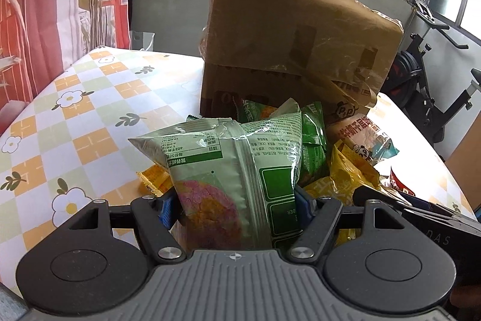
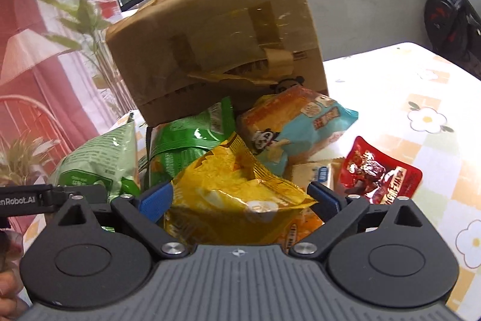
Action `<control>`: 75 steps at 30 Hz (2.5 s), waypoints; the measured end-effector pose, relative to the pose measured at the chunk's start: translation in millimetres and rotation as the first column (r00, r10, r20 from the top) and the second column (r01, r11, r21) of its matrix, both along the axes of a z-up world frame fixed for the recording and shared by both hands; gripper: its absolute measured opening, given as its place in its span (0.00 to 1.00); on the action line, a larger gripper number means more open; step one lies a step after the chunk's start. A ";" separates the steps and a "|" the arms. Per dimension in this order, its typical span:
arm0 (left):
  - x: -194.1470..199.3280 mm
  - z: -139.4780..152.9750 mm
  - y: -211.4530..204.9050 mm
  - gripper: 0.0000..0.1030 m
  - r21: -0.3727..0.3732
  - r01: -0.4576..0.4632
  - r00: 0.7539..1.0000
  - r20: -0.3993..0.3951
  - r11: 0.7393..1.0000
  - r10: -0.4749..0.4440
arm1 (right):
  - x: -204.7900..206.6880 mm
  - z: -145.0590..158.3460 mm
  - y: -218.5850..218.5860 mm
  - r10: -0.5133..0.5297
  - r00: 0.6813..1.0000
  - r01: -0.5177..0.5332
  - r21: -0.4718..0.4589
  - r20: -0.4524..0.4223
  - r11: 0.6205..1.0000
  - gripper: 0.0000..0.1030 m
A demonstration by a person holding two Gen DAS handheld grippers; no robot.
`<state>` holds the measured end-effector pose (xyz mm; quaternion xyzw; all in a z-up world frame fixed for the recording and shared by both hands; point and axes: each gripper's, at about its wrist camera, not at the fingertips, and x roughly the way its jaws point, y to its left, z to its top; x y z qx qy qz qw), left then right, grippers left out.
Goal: Organize snacks
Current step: 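Grasp yellow chip bag with right tool while left tool holds white-green bag, then lift both bags over the lined box and open both tools to release them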
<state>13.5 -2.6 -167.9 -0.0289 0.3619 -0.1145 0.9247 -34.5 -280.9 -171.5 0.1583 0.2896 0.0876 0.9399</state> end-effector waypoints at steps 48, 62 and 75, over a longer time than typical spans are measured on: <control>-6.9 11.6 15.3 0.72 -0.005 -0.010 0.999 0.049 1.000 0.010 | -20.3 18.6 -7.4 -0.022 0.997 0.015 0.110 0.068 0.994 0.55; -5.6 37.9 29.4 0.72 0.004 -0.036 0.993 0.112 0.999 0.035 | -32.4 33.6 -29.2 -0.061 0.994 0.047 0.157 0.088 0.986 0.55; -3.7 78.9 40.5 0.72 -0.015 -0.047 0.974 0.223 0.999 0.049 | -38.4 62.1 -57.1 -0.197 0.959 0.160 0.184 0.202 0.970 0.55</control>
